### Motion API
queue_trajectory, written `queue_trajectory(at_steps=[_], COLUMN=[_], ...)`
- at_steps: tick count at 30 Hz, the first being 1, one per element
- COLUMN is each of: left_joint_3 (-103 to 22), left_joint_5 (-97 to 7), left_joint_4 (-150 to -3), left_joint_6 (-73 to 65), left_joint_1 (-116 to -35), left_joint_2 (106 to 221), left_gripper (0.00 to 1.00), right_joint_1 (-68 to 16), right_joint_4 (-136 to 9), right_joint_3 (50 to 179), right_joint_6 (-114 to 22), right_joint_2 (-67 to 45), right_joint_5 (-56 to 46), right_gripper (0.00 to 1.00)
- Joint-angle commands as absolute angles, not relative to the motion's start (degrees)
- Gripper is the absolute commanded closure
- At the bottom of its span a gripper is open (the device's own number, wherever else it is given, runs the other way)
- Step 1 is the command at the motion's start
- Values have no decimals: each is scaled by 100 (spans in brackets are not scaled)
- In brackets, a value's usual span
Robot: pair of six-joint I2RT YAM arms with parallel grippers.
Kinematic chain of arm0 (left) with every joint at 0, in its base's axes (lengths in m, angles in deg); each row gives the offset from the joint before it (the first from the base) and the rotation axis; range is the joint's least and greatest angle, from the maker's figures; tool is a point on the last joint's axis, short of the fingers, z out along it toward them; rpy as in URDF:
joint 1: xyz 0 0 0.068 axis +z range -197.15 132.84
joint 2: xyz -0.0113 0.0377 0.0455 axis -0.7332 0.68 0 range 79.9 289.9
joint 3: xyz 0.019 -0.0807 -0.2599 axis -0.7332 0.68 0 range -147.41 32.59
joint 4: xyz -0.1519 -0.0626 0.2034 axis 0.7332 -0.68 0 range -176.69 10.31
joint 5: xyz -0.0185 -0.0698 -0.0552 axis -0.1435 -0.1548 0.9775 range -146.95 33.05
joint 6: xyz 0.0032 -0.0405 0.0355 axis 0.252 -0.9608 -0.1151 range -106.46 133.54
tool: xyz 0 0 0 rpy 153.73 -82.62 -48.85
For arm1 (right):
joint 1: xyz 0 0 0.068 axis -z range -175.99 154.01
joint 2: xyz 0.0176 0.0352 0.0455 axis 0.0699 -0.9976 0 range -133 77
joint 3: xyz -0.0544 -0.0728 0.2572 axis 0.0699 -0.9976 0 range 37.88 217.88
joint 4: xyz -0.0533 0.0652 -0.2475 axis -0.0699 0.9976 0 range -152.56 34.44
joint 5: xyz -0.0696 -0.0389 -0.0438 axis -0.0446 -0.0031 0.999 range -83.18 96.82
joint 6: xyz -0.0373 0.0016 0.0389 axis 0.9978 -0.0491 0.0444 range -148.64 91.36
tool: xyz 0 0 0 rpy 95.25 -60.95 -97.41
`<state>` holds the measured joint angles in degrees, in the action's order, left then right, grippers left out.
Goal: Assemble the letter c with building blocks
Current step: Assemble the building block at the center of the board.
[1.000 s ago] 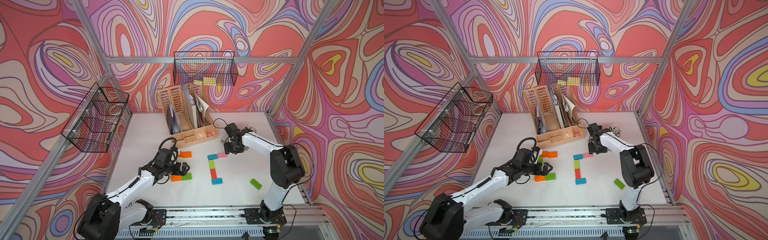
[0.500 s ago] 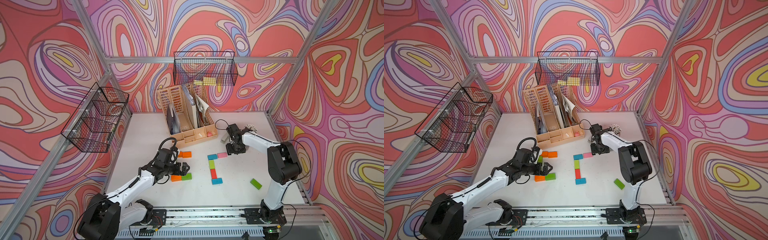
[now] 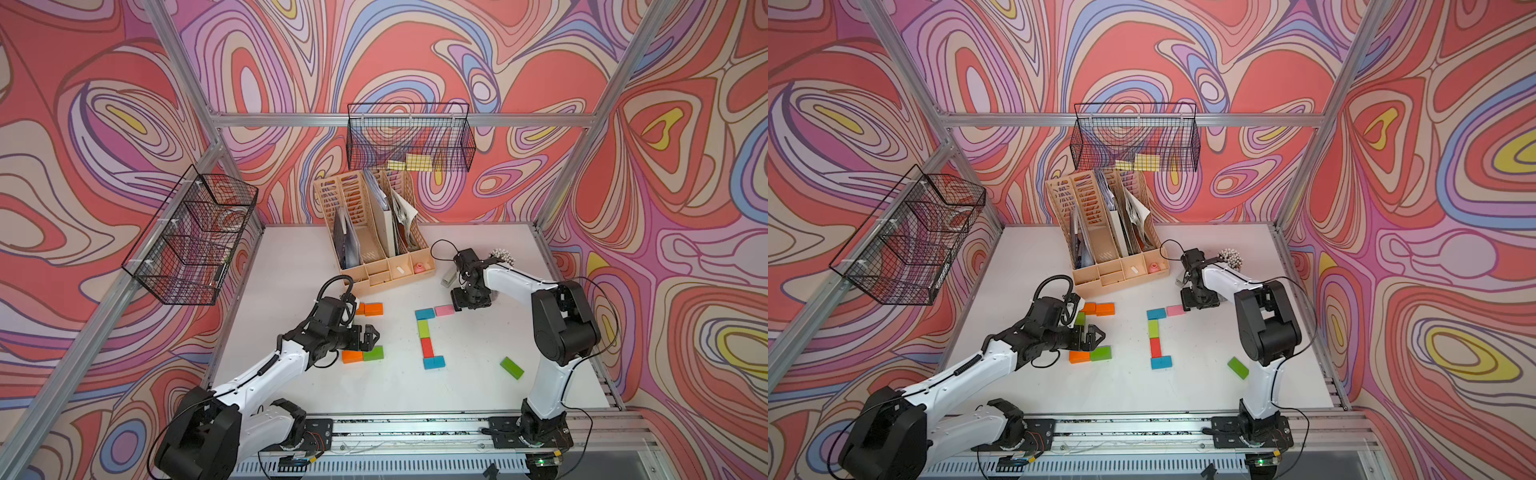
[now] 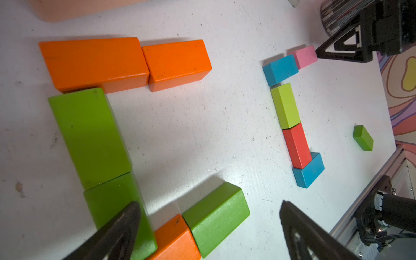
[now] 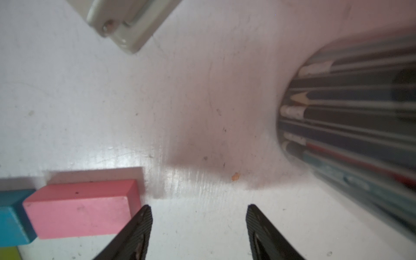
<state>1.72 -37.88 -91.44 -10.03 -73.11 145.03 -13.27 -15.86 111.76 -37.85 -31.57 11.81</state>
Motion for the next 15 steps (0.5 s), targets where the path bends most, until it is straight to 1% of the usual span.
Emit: queue_trajectory(at_steps=[1,7,15], left_joint_3=[60,56,52], left_joint_5=[-3761,-3762,-3761], left_joint_4=[-9068,-9059,-9051], left_joint_6=[-922,-922,-922], left_joint_1=[-7344,-7347,-7344], left_joint_2=[14499,14503,14522], left_gripper=[1,1,1], right_joint_1=[-1289,-1284,-1278], right_joint_4=[-1675,-1694,-1711], right_joint_3=[11220,11221,11247], right_joint_6=[-3743,-3747,-3752], right_joint_2=[-3264,-3295,-3307], right_joint_5=[1091,1024,998], right_gripper=[29,27,26])
